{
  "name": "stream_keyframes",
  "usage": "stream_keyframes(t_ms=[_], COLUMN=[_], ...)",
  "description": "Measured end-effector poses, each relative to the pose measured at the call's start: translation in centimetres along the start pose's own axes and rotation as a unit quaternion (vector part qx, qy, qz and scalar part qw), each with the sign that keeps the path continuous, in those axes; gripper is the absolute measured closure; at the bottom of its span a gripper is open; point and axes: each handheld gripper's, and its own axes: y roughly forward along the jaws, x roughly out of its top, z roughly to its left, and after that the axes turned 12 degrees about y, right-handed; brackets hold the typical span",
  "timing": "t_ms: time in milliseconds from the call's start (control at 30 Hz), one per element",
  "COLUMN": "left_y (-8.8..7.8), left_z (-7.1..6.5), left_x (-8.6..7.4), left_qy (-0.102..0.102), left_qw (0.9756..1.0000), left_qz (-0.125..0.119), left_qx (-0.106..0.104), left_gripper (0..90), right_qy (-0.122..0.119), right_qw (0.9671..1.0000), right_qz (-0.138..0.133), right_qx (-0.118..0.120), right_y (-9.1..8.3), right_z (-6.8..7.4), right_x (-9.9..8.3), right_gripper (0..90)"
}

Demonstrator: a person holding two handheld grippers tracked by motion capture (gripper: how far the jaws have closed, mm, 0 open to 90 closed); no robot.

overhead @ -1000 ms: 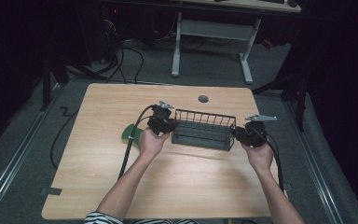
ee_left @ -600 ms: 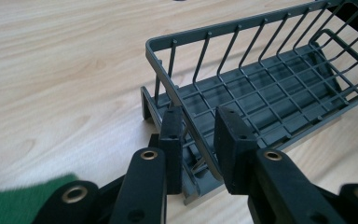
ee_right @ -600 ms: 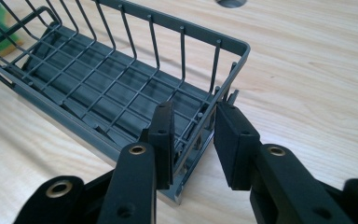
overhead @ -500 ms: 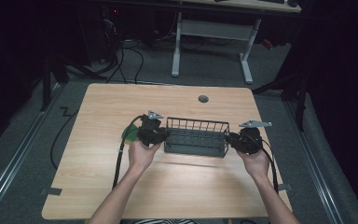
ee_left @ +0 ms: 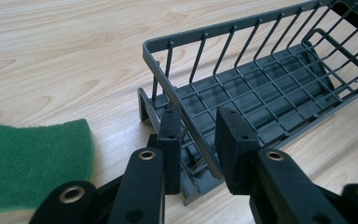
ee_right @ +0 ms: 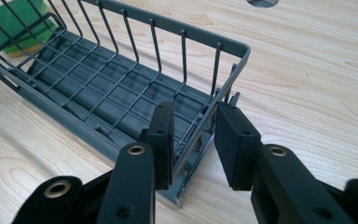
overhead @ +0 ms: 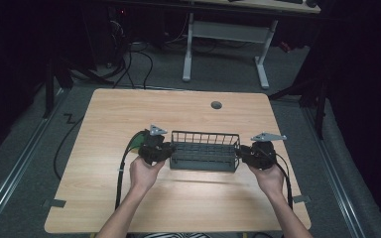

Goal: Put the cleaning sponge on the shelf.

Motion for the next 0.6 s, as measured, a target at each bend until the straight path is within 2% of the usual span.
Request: stream_keyframes(t_ms=[167,300,400,467,600], left_y=[-0.6,-0.8,-0.8,-0.8,-1.2], left_z=[-0.1,-0.1,-0.1,-0.2,0.0], left_x=[-0.5,-0.7,-0.8,-1.0,-1.4], left_qy=[-0.002,-0.005,-0.002,0.0,-0.012], left_qw=[1.0,1.0,1.0,0.9999,0.9996], left_qz=[0.002,-0.003,-0.007,-0.012,-0.025], left_qx=[0.001,-0.001,-0.003,-0.001,0.003], left_gripper=[72.0,71.8,71.4,67.1,52.6], right_qy=[-0.006,0.0,0.002,0.0,0.004], right_qw=[1.0,0.9998,0.9998,0.9999,0.9997], right_qz=[0.001,-0.006,-0.008,-0.009,-0.023], right_qx=[0.005,0.018,0.017,0.007,0.003], right_y=[0.0,0.0,0.1,0.2,-0.1], right_z=[0.4,0.4,0.4,0.5,0.6], right_x=[-0.2,-0.5,-0.7,-0.8,-0.8], right_gripper=[68.4,67.1,58.9,55.0,47.9])
